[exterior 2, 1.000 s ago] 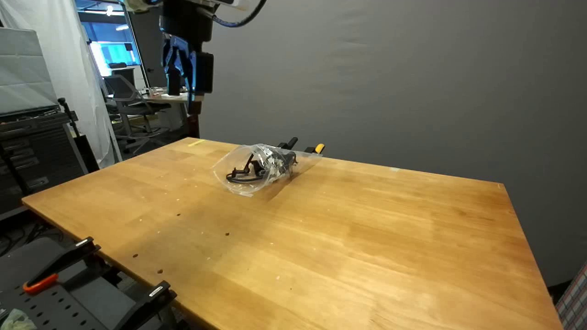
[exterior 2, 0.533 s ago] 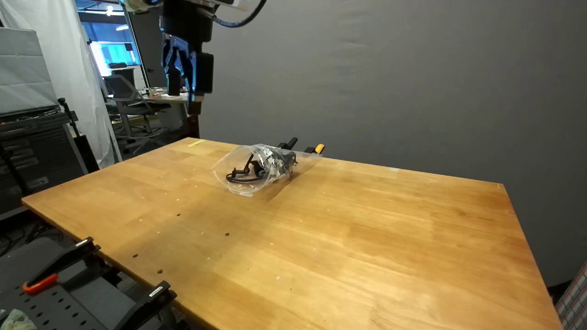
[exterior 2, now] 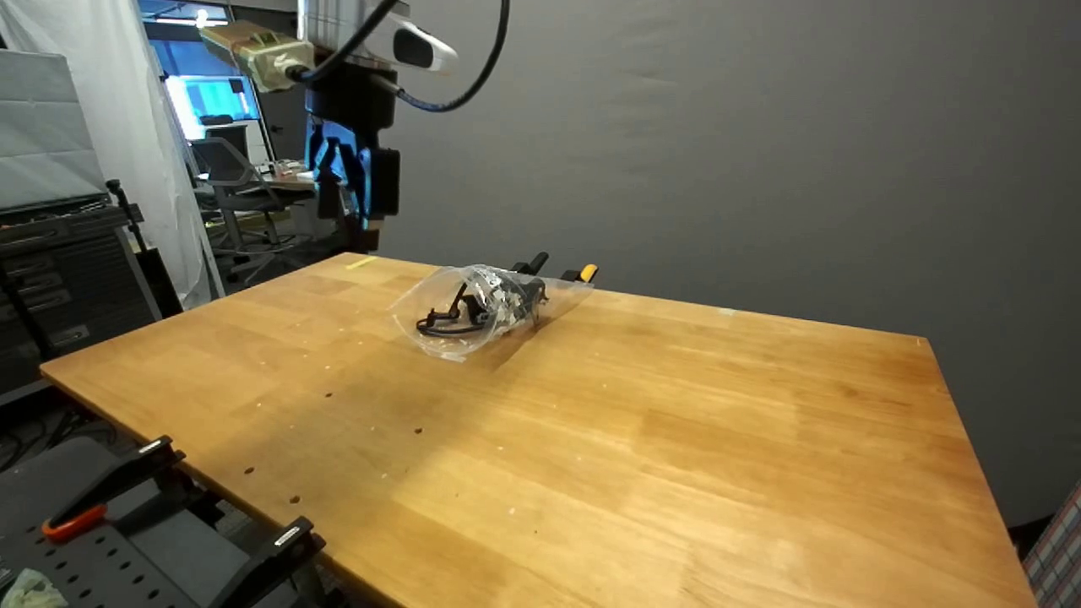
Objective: Take the cable out of the plastic bag
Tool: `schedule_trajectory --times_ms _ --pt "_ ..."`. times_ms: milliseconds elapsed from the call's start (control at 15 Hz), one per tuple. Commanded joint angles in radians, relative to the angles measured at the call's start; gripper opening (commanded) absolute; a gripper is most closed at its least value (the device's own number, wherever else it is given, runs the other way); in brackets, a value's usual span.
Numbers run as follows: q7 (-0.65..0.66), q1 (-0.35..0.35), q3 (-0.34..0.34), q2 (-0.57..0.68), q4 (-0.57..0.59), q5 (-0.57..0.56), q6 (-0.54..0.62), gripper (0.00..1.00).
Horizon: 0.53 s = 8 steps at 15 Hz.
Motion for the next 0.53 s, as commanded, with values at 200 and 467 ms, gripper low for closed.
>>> schedule_trajectory --times_ms 200,467 --pt "-0.083 0.004 0.036 0.189 0.015 0.067 0.181 1.0" --pt "-0.191 0.005 0.073 0.317 0.04 0.165 0.306 1.0"
